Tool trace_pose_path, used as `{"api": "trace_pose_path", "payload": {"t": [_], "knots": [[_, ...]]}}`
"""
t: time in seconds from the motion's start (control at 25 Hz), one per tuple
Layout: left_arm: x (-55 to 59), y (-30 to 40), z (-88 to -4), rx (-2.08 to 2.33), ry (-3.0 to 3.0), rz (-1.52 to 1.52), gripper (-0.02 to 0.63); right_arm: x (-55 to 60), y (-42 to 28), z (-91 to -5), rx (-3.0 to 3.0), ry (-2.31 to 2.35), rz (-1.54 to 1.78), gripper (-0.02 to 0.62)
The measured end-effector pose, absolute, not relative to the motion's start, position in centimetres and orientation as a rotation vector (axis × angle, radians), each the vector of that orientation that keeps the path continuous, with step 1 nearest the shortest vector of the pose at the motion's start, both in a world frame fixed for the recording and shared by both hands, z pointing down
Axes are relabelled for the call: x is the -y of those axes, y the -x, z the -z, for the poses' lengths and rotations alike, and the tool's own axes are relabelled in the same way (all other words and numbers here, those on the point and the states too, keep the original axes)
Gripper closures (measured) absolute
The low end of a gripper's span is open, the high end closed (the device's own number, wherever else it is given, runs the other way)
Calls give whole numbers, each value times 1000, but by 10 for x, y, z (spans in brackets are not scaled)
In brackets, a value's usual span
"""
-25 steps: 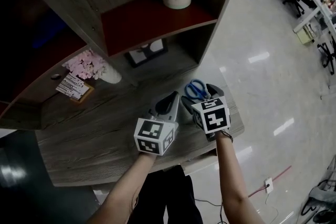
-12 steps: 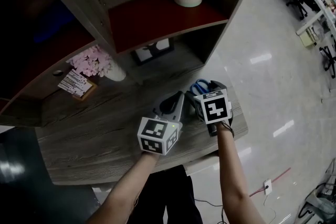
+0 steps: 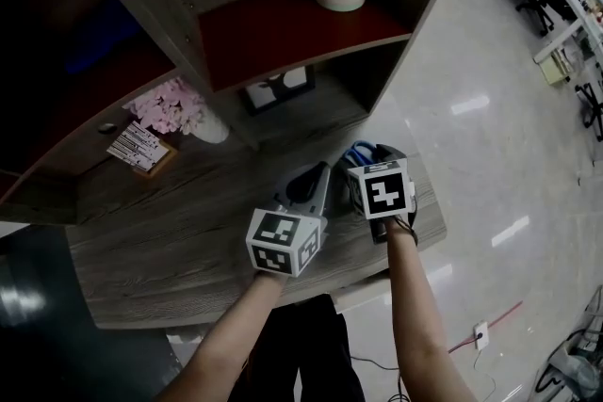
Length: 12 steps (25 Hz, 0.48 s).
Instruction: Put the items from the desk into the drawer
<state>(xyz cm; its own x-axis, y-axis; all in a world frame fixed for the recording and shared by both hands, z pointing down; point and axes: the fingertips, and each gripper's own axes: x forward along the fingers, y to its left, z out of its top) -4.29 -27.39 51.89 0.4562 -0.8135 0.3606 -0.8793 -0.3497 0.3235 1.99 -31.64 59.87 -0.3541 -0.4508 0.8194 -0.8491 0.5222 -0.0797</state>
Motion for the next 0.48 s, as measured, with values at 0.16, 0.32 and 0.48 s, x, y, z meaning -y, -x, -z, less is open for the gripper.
{"api": "trace_pose_path", "payload": {"t": [0.16, 0.32, 0.48], "knots": [[270, 41, -516, 1410, -2247, -183, 597, 317, -22, -598, 2014, -1086, -652, 264], [265, 42, -514, 1410, -2243, -181, 597, 316, -23, -596, 2018, -1079, -640, 265], [260, 44, -515, 1411, -2234, -188, 597, 311, -20, -588, 2031, -1073, -603, 265]]}}
